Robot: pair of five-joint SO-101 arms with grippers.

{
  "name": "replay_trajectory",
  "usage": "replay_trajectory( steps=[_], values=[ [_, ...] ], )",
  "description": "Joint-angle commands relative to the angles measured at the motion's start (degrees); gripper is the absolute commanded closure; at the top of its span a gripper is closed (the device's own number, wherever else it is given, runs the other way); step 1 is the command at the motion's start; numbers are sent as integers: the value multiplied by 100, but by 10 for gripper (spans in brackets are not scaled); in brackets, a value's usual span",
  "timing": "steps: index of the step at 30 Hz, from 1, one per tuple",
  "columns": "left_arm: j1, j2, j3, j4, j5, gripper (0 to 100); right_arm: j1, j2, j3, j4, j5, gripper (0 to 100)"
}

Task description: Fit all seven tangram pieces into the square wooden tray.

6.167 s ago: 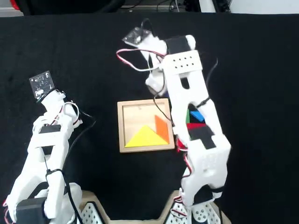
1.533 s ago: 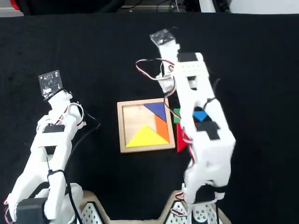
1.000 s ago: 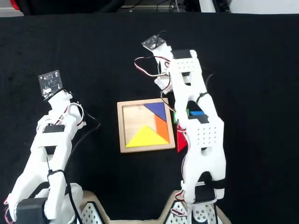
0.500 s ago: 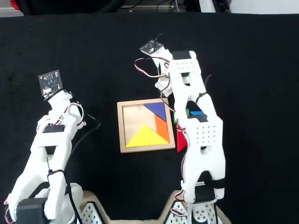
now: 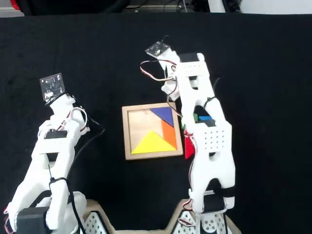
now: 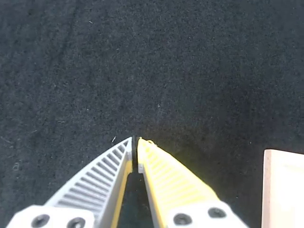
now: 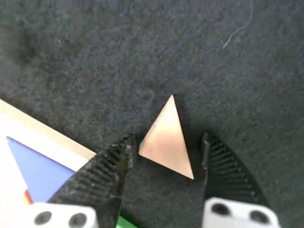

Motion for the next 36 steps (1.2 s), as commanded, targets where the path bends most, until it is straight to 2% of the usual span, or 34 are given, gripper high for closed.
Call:
replay_trajectory(
  steps=[1,4,14,18,24,26,30,36],
  values=[
    [57,-176,-22,-105,-35,967,-62,13,-198,-79,35,838],
    [57,-176,-22,-105,-35,967,-62,13,-198,-79,35,896],
    [57,-176,-22,-105,-35,967,88,-22,-426,26,-26,903],
    [57,-176,-22,-105,-35,967,97,-22,-1147,712,-316,903],
    [57,-176,-22,-105,-35,967,26,-22,-2870,2453,-958,904],
    [48,-176,-22,-105,-35,967,9,-40,-3222,2541,-1292,904],
    [48,-176,-22,-105,-35,967,-53,-664,-2501,2532,-1424,904],
    [48,-176,-22,-105,-35,967,-237,-2712,-541,2505,-1653,904]
  ],
)
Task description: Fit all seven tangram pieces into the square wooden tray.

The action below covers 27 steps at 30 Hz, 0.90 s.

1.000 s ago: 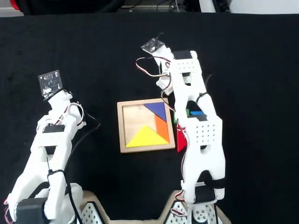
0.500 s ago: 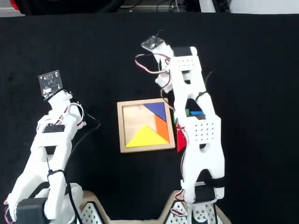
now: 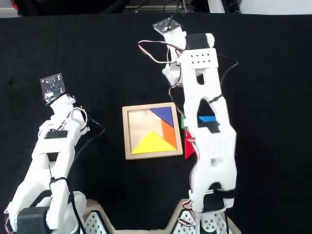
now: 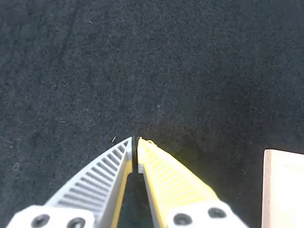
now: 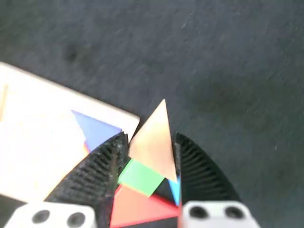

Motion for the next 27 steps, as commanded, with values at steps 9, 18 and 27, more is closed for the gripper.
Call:
replay_trajectory(
  steps=[9,18,27],
  values=[
    [57,-176,-22,-105,-35,967,-642,-3925,4119,-527,-1433,904],
    [48,-176,-22,-105,-35,967,-949,-5807,6765,-2268,-1793,904],
    [48,-176,-22,-105,-35,967,-958,-5745,7934,-3982,-2435,904]
  ],
)
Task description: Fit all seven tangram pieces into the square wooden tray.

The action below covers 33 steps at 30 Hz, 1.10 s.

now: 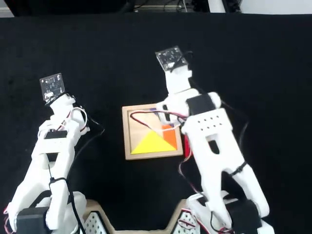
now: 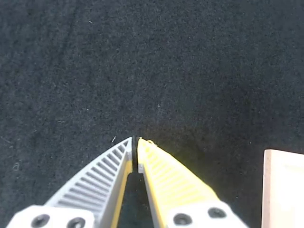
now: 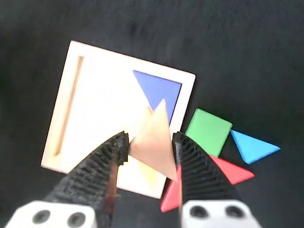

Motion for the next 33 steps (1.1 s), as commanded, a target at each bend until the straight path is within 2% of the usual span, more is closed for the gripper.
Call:
replay_trajectory(
  steps=[1,4,8,11,18,25,33],
  values=[
    [48,-176,-22,-105,-35,967,-105,330,215,-703,-668,904],
    [48,-176,-22,-105,-35,967,-413,884,277,-835,-1240,903],
    [48,-176,-22,-105,-35,967,-1064,1305,268,-932,-2488,900],
    [57,-176,-22,-105,-35,967,-1222,1429,268,-1310,-3033,902],
    [57,-176,-22,-105,-35,967,-1187,1692,303,-1477,-3165,902],
    [57,-176,-22,-105,-35,967,-668,1771,303,-1442,-3147,902],
    [57,-176,-22,-105,-35,967,-695,1771,268,-1284,-3138,898]
  ],
)
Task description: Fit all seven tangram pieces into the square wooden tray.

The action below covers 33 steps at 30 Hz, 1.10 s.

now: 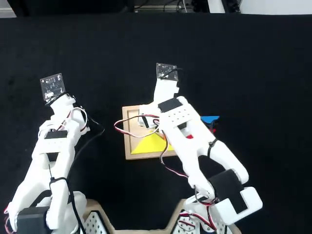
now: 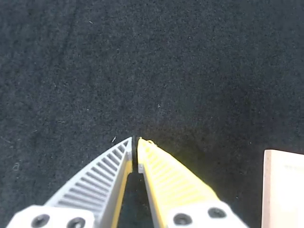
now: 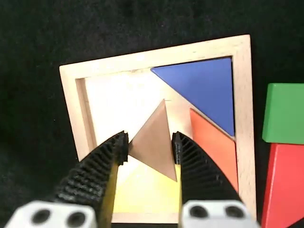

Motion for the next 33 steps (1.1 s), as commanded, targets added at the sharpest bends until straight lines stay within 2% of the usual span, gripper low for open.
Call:
replay_trajectory(
  steps=[1,7,17,19,23,28,33],
  values=[
    [57,-176,-22,-105,-35,967,114,-4,-66,44,-53,897],
    [57,-176,-22,-105,-35,967,114,4,-66,220,-53,779],
    [57,-176,-22,-105,-35,967,105,-48,-233,299,105,779],
    [57,-176,-22,-105,-35,967,105,-48,-497,378,545,823],
    [57,-176,-22,-105,-35,967,114,163,-910,202,1503,992],
    [57,-176,-22,-105,-35,967,114,963,-1147,9,1679,964],
    [57,-176,-22,-105,-35,967,149,1727,-1868,677,1653,987]
  ],
)
